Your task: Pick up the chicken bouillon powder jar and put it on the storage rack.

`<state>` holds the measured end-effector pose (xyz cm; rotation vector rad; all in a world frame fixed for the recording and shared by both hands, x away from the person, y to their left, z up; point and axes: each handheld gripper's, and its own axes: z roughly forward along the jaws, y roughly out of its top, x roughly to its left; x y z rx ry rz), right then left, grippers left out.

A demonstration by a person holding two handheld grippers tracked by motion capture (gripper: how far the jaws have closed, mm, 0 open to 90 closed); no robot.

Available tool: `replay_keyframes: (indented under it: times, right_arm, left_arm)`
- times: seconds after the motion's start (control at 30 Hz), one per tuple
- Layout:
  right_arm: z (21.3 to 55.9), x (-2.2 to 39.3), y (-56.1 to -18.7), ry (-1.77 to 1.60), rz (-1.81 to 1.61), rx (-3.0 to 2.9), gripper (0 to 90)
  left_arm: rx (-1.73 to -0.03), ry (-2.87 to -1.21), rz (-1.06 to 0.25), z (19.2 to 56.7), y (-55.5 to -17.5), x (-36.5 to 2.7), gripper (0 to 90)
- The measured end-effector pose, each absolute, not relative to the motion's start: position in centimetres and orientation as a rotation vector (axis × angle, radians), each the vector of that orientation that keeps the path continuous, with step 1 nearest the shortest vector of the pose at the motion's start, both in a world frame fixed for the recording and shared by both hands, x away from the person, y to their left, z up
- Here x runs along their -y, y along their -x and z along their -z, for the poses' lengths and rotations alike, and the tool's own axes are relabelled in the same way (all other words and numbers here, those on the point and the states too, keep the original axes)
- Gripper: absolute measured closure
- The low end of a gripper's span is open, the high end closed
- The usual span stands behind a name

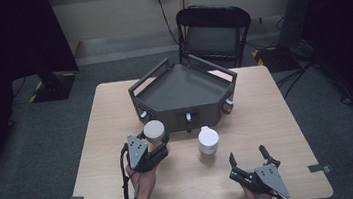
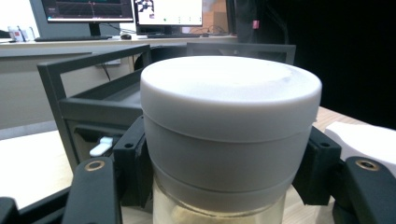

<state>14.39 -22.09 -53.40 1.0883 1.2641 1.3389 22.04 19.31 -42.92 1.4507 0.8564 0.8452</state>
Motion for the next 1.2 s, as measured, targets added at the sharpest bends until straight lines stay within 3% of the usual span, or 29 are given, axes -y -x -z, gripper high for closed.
replay_keyframes:
  times: [1.2]
  right_arm:
    - [53.4,22.1,-14.4,-1.087,-1.34,-1.266,0.7]
  left_arm:
    - [-0.806,-1.452,-0.845,38.5,-24.3,-19.5,34.9]
